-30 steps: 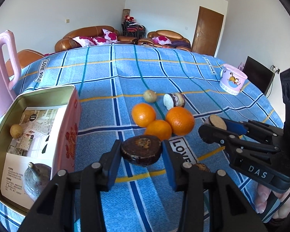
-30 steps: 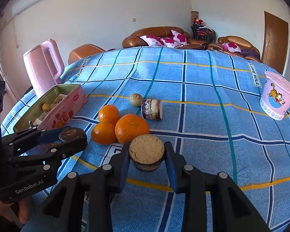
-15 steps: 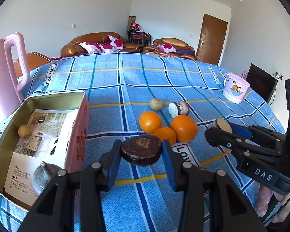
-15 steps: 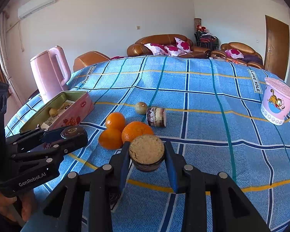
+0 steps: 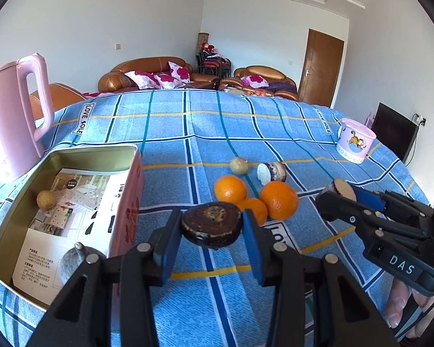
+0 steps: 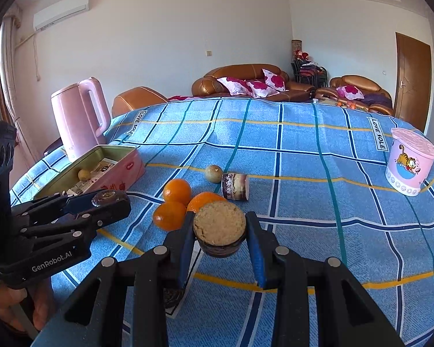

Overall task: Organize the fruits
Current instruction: 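Lift and carry the jar and the dark cake toward the tin box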

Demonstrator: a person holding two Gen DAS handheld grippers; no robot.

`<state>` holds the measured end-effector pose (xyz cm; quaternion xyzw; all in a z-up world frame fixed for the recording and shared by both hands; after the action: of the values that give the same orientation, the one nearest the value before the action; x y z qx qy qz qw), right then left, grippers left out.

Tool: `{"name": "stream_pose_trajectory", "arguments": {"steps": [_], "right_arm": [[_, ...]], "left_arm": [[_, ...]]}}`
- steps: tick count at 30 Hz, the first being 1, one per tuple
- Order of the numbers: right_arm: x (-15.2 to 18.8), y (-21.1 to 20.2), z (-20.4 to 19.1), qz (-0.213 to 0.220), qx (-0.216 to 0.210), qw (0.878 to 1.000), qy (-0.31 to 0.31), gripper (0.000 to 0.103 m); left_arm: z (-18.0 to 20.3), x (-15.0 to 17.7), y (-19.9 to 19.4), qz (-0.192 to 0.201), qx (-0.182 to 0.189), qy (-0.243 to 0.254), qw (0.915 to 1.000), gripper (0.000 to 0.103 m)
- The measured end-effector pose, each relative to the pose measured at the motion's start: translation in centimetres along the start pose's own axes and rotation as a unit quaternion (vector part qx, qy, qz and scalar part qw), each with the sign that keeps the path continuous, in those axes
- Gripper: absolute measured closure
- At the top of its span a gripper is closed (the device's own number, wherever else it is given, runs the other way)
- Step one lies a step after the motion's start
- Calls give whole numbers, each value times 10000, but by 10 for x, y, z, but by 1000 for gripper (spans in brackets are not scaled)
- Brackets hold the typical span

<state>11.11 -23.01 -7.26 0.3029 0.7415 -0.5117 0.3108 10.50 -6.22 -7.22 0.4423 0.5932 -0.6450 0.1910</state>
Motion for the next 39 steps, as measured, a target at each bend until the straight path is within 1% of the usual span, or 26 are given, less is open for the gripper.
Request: {"name": "stream_pose_trajectory", "arguments": {"steps": [15, 25, 39], "right_arm": [[0, -9, -2, 202, -18, 9998, -77, 67], [1, -17, -4, 441, -39, 9989, -135, 67], [2, -25, -5, 655, -67, 9977, -188, 67]], "left_arm": [[0, 0, -10, 223, -155, -8, 9996, 60], [0, 0, -16, 380, -266, 1, 9989, 60], [3, -1, -25, 604, -419, 73, 9973, 60]]}}
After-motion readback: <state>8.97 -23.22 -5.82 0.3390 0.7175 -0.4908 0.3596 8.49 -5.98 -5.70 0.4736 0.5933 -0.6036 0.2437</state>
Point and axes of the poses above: each gripper's, at about its wrist camera, not at the fingertips, and y roughly the way its jaws point, z to its right, x to its underside, the point moved 1 cm from there along y, roughly the way its jaws point, and after that the axes turned 14 degrees about y, right-handed, at the moved point
